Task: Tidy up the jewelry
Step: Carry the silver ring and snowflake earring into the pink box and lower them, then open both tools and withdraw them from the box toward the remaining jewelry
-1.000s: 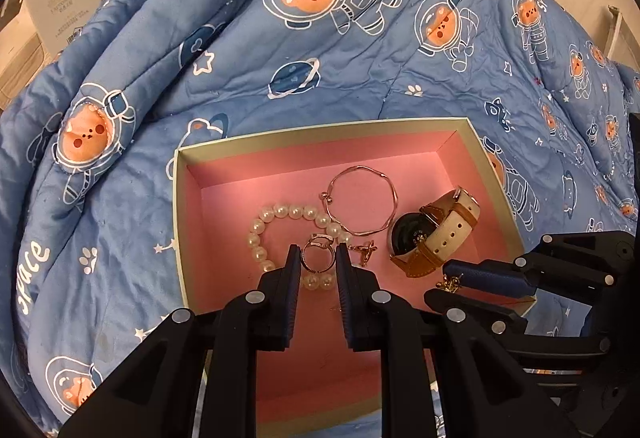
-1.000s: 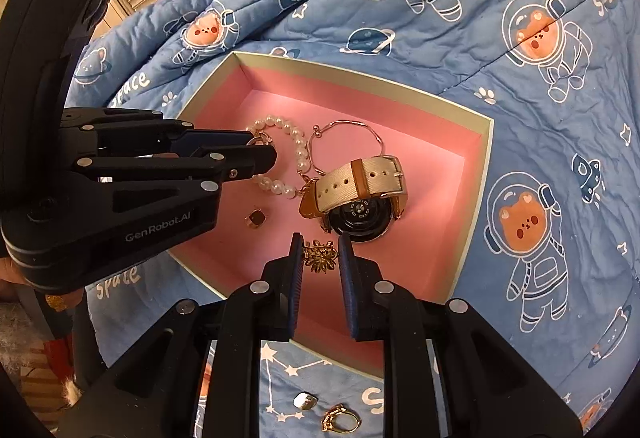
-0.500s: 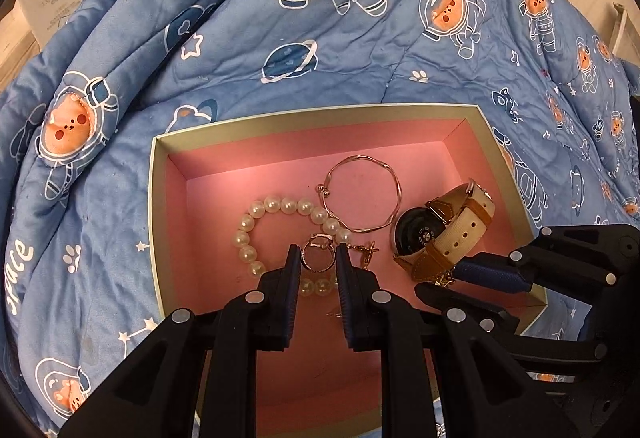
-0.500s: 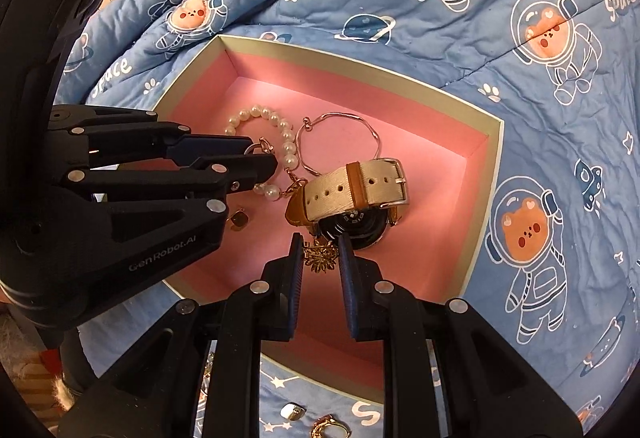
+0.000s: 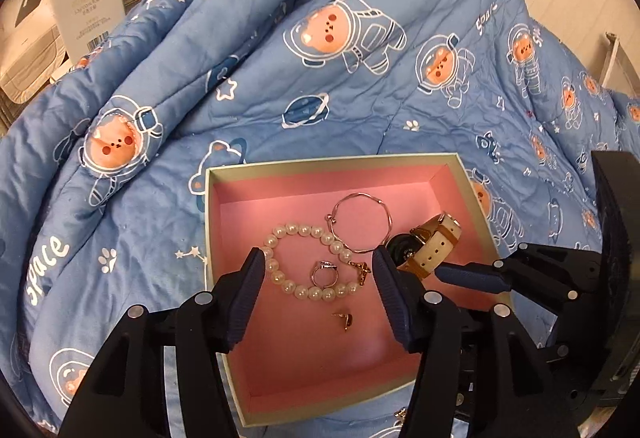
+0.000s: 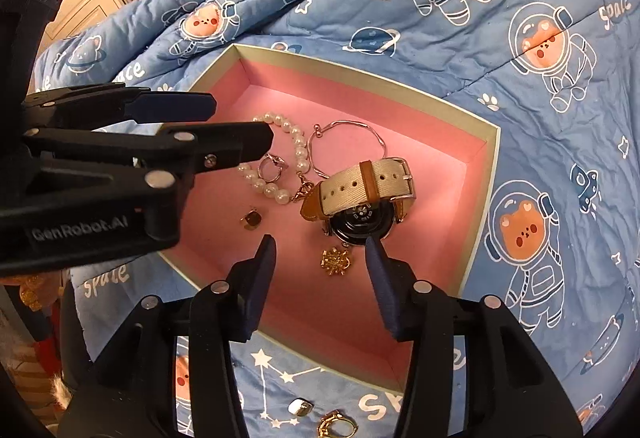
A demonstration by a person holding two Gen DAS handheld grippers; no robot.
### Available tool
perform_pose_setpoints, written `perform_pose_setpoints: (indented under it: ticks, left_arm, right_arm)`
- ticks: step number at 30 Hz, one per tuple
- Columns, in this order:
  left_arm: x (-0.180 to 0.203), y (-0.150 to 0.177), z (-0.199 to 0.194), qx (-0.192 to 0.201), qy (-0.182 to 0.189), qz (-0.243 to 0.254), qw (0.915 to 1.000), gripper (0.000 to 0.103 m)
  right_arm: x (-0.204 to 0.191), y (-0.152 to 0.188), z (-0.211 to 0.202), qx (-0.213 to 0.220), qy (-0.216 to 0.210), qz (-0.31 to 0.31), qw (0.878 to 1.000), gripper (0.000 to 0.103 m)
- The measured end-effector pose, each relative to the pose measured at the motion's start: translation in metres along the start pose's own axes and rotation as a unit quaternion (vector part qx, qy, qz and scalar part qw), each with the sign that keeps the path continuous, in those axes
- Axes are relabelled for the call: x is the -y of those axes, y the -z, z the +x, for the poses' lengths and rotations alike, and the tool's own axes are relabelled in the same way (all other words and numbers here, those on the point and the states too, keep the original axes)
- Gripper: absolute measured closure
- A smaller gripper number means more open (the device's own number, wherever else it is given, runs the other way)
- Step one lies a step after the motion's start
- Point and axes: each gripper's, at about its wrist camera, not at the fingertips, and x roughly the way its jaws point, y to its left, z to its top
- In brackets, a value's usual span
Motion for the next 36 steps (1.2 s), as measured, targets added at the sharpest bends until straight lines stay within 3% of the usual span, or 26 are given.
perform_pose_setpoints:
  ticks: [1,3,5,9,17,20,23,28,36]
  left_arm:
    - [-0.002,0.002,-0.007,0.010,0.008,-0.009,0.9999,0.043]
    - [-0.007,0.008,-0.022,0.033,0.017,-0.023,0.9990,0.025]
    - [-0.009,0.017,-0.034,0.056,0.018,-0.034,0.9977,0.021]
    - [-0.010,0.044,-0.048,0.071,0.012,-0.028,0.9970,0.011]
    - [-0.017,0.100,-0.064,0.098,0.063,-0.074,0.9904,0.007]
    - [-0.011,0.119,-0.068,0.112,0.063,-0.064,0.9897,0.007]
    - [0.001,0.137,-0.067,0.111,0.051,-0.032,0.9920,0.007]
    - [0.024,0.165,-0.064,0.113,0.002,0.023,0.9933,0.007]
    - [0.050,0.186,-0.057,0.110,-0.015,0.041,0.9930,0.010]
  right_arm:
    - [0.000,0.001,-0.003,0.006,-0.004,0.001,1.000,0.056]
    - [-0.001,0.005,-0.013,0.023,-0.011,0.005,1.000,0.053]
    - [0.001,0.009,-0.024,0.042,-0.013,0.013,0.999,0.048]
    - [0.009,0.021,-0.044,0.073,-0.016,0.038,0.997,0.048]
    - [0.022,0.058,-0.073,0.110,-0.003,0.072,0.991,0.048]
    - [0.023,0.076,-0.075,0.113,0.002,0.077,0.991,0.048]
    - [0.024,0.093,-0.073,0.116,0.012,0.076,0.990,0.048]
    - [0.024,0.120,-0.069,0.116,0.023,0.073,0.990,0.048]
    - [0.007,0.150,-0.060,0.110,0.044,0.032,0.992,0.048]
